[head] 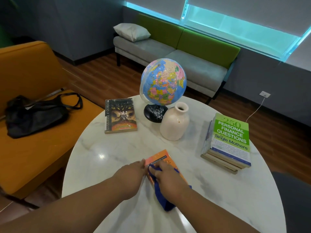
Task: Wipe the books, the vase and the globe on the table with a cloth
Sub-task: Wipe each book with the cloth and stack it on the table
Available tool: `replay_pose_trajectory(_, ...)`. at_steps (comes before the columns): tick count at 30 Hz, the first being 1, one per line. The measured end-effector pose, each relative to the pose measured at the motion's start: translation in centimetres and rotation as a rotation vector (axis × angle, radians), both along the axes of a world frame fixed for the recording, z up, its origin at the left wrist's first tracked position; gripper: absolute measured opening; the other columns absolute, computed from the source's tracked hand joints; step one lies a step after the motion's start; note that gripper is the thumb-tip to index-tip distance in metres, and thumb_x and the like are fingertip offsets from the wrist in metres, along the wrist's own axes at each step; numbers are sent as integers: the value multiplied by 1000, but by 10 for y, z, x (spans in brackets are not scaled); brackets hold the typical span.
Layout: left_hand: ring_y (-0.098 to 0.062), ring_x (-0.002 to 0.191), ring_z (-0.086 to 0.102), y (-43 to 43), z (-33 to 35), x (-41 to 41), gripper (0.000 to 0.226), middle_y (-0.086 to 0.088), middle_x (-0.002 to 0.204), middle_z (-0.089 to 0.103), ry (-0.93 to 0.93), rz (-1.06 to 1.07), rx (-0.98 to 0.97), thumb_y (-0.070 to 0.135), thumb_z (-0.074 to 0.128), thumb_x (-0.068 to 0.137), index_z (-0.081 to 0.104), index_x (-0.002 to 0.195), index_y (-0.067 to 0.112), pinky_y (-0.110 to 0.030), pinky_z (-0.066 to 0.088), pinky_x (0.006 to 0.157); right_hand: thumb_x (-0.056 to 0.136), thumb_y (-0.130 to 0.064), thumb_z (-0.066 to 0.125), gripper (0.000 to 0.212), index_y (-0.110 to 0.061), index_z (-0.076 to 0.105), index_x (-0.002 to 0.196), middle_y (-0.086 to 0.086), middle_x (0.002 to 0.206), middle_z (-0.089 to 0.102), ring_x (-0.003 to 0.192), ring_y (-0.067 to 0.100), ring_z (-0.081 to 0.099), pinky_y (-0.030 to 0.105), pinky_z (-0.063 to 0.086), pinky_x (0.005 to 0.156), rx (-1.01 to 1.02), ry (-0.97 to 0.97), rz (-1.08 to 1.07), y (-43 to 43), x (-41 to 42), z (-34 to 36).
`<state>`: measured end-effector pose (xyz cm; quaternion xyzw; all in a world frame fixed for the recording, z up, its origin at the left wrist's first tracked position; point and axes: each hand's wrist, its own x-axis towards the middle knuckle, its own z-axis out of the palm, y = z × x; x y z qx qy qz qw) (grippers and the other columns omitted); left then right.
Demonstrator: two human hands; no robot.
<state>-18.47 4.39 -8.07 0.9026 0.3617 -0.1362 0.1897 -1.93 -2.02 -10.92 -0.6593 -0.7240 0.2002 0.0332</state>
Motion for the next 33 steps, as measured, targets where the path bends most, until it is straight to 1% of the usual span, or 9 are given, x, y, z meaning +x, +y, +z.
replay_pose_trajectory(3, -21, 144, 24, 1, 2, -1, 69, -3, 162, 5, 12, -20, 4, 8, 44, 95, 12, 154, 23, -32, 28, 116, 87, -53, 56, 22, -31, 57, 91, 4, 92, 64, 77, 21, 63, 41, 51, 73, 74, -22, -96, 14, 15, -1)
replay_pose_trajectory(7, -22, 144, 24, 1, 3, 0, 71, -3, 162, 3, 39, -37, 12, 7, 45, 94, 12, 154, 22, -34, 30, 114, 95, -37, 49, 12, -29, 55, 101, 7, 109, 55, 84, 23, 56, 32, 42, 69, 85, -16, -249, 26, 11, 5)
replay_pose_trajectory(12, -22, 141, 30, 1, 2, -1, 73, -2, 162, 9, 67, 3, -14, 9, 47, 94, 8, 155, 22, -34, 31, 114, 94, -44, 52, 14, -31, 55, 101, -4, 103, 60, 91, 15, 61, 33, 50, 83, 28, 14, -29, 7, 0, 4)
replay_pose_trajectory(17, -23, 142, 28, 1, 9, -2, 74, -3, 162, 7, 60, -37, 10, 5, 47, 93, 11, 155, 23, -35, 32, 113, 88, -45, 61, 18, -28, 57, 84, 1, 87, 63, 73, 15, 61, 35, 46, 68, 111, 16, -171, 6, 18, 6)
replay_pose_trajectory(20, -22, 144, 23, 0, 13, -2, 73, -2, 162, 2, 64, -59, 16, 3, 47, 92, 12, 154, 22, -35, 30, 114, 93, -28, 54, 11, -28, 59, 102, 6, 109, 59, 89, 23, 58, 40, 48, 80, 83, 129, -346, 12, 16, 5)
replay_pose_trajectory(23, -22, 144, 24, -1, 12, -2, 72, -4, 162, 3, 67, -55, 4, 5, 47, 93, 13, 154, 21, -35, 29, 114, 92, -11, 49, 40, -29, 55, 127, -1, 128, 47, 112, 26, 49, 39, 44, 93, -43, 113, -136, 8, 5, 1)
replay_pose_trajectory(26, -22, 144, 24, -1, 11, -1, 72, -3, 162, 3, 76, -47, 2, 5, 46, 93, 12, 154, 21, -35, 29, 115, 86, -39, 60, 9, -38, 62, 94, 6, 102, 62, 86, 21, 61, 42, 50, 79, -41, 85, -118, 14, 11, 5)
replay_pose_trajectory(29, -23, 143, 25, -1, 10, -2, 74, -3, 162, 1, 82, -60, 5, 5, 46, 92, 10, 155, 20, -35, 31, 113, 84, -49, 59, 20, -30, 53, 81, 7, 80, 56, 63, 20, 52, 39, 42, 62, 75, 67, -308, 28, 21, 4)
replay_pose_trajectory(33, -23, 140, 30, -1, 9, -2, 77, -4, 162, 3, 92, -47, -4, 4, 48, 91, 8, 155, 19, -35, 32, 112, 93, -19, 49, 27, -29, 55, 118, 3, 122, 49, 103, 28, 51, 36, 42, 79, 33, 45, -211, 29, 1, 2)
